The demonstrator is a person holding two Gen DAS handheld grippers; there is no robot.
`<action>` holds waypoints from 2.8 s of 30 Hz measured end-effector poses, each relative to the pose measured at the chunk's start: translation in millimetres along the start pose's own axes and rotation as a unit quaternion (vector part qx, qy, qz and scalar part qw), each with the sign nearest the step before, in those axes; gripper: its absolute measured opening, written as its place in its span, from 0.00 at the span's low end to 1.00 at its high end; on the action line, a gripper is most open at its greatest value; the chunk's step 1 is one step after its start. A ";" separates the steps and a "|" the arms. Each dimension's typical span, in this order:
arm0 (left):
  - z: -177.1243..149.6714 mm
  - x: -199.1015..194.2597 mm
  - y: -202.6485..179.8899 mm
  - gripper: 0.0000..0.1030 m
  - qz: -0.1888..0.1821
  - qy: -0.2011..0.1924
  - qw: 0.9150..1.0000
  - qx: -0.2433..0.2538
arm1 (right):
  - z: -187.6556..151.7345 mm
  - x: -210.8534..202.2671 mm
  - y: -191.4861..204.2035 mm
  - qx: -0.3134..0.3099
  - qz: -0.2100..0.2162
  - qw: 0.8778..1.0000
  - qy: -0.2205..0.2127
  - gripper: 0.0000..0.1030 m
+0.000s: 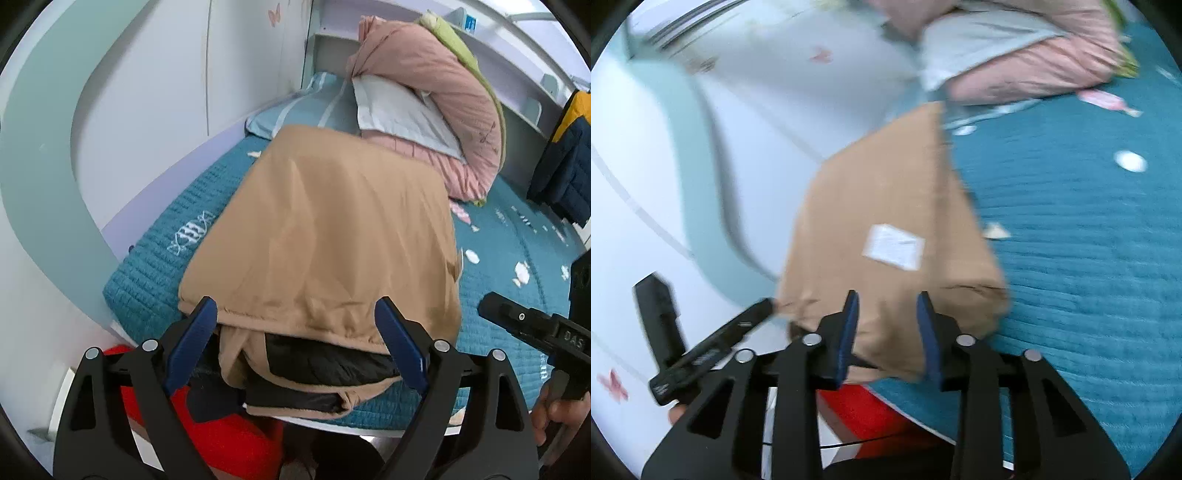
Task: Fold large clothes
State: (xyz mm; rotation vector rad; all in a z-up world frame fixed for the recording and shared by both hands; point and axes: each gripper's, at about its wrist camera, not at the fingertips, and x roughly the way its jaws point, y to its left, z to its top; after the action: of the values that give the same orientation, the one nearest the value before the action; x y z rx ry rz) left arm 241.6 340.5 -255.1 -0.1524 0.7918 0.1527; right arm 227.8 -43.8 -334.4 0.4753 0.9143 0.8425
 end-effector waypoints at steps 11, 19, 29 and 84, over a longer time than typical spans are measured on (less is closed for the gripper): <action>-14.1 -17.9 -10.3 0.85 0.026 0.022 0.999 -0.024 | -21.5 13.8 -43.4 0.039 -0.060 0.995 0.064 0.30; -17.7 -93.2 -66.4 0.89 0.020 -0.029 0.999 -0.007 | -19.6 -96.1 20.0 -0.066 -0.113 0.991 0.004 0.50; -22.3 -209.2 -164.2 0.95 -0.029 -0.124 0.990 0.056 | -32.4 -243.1 99.7 -0.163 -0.184 0.965 -0.096 0.72; -60.0 -418.7 -254.6 0.95 -0.024 -0.326 0.941 0.092 | -103.7 -449.7 217.0 -0.265 -0.281 0.851 -0.355 0.92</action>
State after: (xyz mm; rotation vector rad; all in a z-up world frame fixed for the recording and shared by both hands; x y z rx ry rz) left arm -40.9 46.8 23.6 0.0601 0.1374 0.0728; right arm -102.5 -273.3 -20.9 -0.0014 0.0804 0.2919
